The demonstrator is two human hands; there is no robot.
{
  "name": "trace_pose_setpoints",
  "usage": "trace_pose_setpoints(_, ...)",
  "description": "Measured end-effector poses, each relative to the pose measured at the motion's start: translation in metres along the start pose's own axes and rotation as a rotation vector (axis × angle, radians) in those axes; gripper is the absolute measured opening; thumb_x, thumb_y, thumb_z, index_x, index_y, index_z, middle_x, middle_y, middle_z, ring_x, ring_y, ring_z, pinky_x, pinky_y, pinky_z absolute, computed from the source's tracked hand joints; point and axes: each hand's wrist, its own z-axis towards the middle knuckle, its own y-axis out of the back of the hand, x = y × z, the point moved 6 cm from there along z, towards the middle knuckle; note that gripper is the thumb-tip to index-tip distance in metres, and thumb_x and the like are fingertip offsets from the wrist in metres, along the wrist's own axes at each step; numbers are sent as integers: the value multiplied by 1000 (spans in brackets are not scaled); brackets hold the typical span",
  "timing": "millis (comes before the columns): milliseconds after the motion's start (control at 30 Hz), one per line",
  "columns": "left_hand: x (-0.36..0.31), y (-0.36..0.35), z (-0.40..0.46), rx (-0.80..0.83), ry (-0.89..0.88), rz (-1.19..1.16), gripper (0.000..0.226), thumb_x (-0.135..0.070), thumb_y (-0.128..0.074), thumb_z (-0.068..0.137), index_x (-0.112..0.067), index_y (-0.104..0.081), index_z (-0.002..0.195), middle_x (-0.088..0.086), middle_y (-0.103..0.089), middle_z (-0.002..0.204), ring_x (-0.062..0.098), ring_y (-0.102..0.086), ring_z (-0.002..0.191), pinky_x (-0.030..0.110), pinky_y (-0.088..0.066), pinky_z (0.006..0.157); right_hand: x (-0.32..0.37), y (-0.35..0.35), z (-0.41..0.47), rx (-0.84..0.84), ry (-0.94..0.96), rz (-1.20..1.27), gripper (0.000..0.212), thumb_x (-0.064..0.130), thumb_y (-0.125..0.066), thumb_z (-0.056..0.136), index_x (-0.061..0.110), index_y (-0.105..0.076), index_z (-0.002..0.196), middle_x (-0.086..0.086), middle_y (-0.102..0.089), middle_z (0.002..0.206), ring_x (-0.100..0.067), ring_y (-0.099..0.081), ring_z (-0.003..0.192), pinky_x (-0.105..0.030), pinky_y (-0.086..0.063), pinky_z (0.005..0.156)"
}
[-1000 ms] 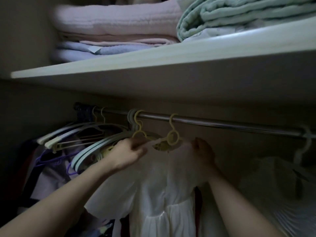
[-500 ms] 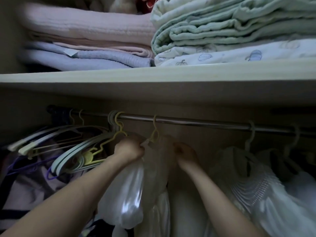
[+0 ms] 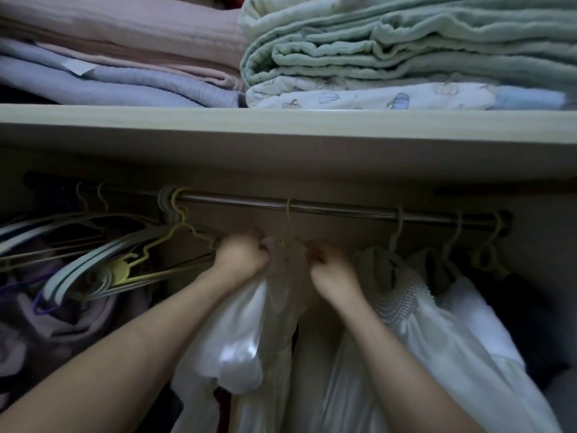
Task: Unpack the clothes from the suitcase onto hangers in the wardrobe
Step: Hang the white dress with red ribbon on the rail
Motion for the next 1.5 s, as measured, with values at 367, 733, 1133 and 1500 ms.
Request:
trace_pose_setpoints(367, -105, -54, -39, 7, 50, -182, 25, -18, -45, 90, -10, -60, 110, 17, -63, 112, 36, -58, 108, 36, -47, 83, -5, 105, -59, -139, -71, -373, 29, 14, -46, 87, 15, -61, 112, -11, -64, 116, -31, -55, 112, -38, -46, 91)
trace_pose_setpoints(733, -139, -68, -56, 12, 67, -252, 25, -20, -45, 92, -9, -59, 111, 15, -63, 112, 35, -59, 106, 35, -47, 80, -23, 110, -82, -1, -217, -513, 36, 27, -35, 95, 22, -42, 130, -17, -62, 113, -39, -55, 106, -38, -41, 85)
trace_pose_setpoints(1133, -150, -70, -59, 54, 45, -219, 27, -11, -43, 91, -4, -58, 112, 18, -61, 114, 36, -56, 109, 38, -46, 85, -38, 127, -74, -2, -408, -753, 33, 19, -38, 95, 11, -56, 122, -14, -58, 123, -33, -52, 114, -30, -39, 80)
trace_pose_setpoints(1500, -8, -136, -140, -178, 375, -787, 35, -18, -36, 96, -9, -57, 123, 8, -57, 128, 25, -50, 119, 28, -35, 95, 65, 103, -77, -191, 157, -814, 35, 21, -43, 92, 9, -52, 124, -15, -53, 127, -36, -46, 117, -40, -38, 94)
